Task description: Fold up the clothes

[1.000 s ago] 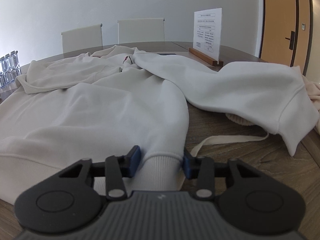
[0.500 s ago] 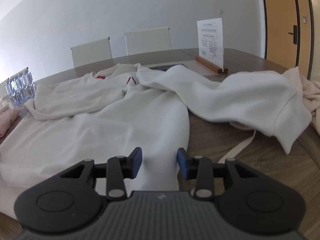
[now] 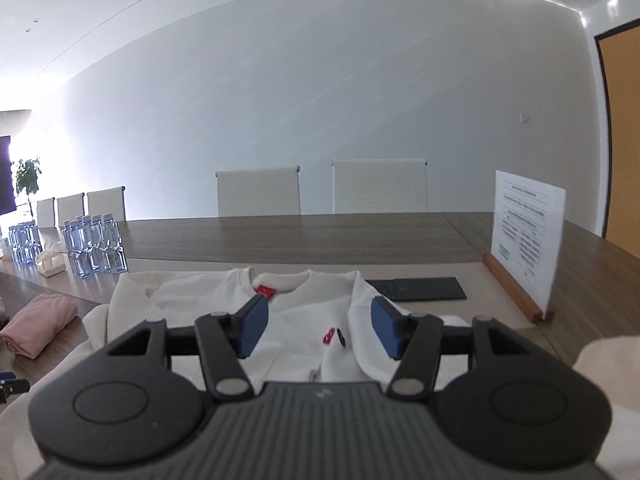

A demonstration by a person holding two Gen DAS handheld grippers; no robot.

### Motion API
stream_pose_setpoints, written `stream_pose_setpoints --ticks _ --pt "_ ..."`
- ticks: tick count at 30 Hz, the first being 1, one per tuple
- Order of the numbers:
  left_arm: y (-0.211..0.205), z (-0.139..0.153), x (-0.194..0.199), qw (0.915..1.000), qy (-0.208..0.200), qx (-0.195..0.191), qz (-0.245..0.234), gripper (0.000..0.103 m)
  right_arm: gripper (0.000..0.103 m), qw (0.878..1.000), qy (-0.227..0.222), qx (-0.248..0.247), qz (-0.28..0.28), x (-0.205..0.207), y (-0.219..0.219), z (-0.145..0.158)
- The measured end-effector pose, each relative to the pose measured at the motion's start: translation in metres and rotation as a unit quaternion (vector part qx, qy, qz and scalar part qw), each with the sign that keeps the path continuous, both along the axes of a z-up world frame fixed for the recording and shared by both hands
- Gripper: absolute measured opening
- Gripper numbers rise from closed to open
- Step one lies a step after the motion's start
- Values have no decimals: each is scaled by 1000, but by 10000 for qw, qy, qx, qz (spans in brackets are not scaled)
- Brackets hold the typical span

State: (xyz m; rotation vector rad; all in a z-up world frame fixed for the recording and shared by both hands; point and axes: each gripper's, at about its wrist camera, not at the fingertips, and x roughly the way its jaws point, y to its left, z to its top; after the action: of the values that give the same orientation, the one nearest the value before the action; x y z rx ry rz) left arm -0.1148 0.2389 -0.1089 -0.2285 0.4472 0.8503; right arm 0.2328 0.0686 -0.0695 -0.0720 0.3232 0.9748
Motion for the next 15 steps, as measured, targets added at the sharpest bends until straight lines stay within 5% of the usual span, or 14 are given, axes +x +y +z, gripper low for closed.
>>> stream_pose_setpoints --ticks 10,15 --pt "29 12 59 9875 597 1103 -951 50 63 9882 -197 -792 1298 48 175 -6" --pt "70 -12 86 9790 891 1461 -1108 50 62 9724 -3 -1080 2067 50 261 -23"
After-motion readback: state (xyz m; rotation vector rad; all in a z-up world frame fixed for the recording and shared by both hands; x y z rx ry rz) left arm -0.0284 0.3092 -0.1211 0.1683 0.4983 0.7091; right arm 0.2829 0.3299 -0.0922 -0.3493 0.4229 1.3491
